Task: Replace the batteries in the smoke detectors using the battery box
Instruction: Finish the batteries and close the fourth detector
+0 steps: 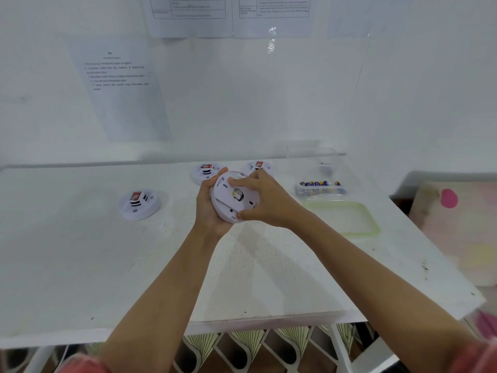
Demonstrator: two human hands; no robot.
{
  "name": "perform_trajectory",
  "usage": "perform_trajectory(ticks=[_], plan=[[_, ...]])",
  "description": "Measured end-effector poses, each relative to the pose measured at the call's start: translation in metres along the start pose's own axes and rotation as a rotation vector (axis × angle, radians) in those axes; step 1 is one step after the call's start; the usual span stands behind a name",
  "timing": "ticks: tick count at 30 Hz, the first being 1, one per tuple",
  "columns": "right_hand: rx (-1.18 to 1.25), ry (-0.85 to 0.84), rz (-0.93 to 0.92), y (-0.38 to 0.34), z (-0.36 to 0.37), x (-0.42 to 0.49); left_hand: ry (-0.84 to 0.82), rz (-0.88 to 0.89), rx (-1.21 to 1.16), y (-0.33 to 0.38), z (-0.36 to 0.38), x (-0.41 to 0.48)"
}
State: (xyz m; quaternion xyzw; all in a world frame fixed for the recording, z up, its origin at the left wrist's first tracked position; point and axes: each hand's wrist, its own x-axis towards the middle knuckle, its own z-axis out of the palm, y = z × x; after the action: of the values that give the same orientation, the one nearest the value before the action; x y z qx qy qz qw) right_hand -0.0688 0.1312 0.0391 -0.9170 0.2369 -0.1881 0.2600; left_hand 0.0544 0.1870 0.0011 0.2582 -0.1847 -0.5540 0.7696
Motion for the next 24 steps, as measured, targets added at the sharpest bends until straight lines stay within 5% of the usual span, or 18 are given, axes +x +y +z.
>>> perform_trajectory(ticks=[17, 24], plan=[[-0.109, -0.118, -0.040, 0.0068, -0.0075, 0.0035, -0.008, -0.030, 0.009, -0.0018, -0.0072, 0.0066], [-0.032, 0.032, -0.002, 0.0088, -0.0050, 0.0023, -0.030, -0.013, 0.020, 0.0002, -0.0068, 0.0088]])
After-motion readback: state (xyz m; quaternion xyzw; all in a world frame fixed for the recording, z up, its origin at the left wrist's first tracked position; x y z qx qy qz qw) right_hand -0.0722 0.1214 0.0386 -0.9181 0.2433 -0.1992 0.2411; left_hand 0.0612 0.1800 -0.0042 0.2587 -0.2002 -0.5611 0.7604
